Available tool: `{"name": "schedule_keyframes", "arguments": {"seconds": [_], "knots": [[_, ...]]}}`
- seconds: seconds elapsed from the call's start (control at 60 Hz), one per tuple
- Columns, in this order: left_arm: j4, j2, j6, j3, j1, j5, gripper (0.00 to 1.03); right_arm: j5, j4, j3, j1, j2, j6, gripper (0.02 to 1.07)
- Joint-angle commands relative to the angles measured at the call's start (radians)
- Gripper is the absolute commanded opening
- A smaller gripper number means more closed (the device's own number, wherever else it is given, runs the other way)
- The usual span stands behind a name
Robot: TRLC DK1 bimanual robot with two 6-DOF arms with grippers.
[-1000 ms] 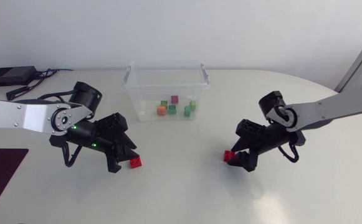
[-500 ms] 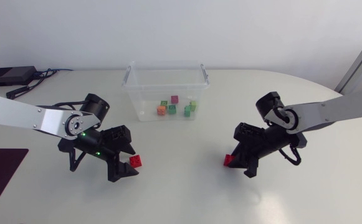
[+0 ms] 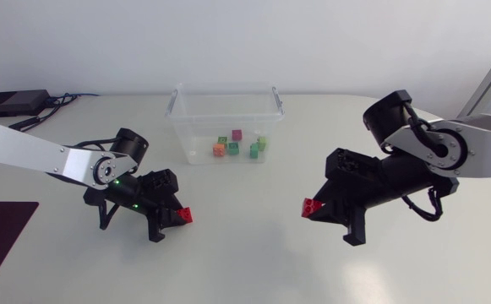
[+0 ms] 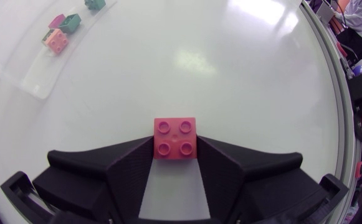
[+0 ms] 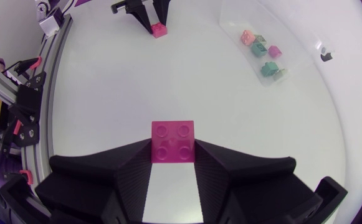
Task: Place the duplo bricks in the container
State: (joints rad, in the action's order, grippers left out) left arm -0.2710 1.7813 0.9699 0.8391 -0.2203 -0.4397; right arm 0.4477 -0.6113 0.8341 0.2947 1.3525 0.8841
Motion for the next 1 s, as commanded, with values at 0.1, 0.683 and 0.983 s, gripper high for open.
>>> {"name": "schedule_keyframes", "arguments": {"seconds": [0.1,0.683,0.983], "knots": [[-0.007,-0.068,-0.010,0.025,0.012,-0.036,0.31,-0.001,-0.061,0.071,0.020,-0.056,-0.034,0.23],[-0.139,-0.172,-0.217,0.359,0.001,-0.099,0.32,-0.001,-0.027,0.439,0.021,0.123,-0.235,0.23],[-0.046,-0.059,-0.392,0.565,0.029,-0.076,0.32,-0.029,0.013,0.727,0.032,0.379,-0.341,0.23]]}}
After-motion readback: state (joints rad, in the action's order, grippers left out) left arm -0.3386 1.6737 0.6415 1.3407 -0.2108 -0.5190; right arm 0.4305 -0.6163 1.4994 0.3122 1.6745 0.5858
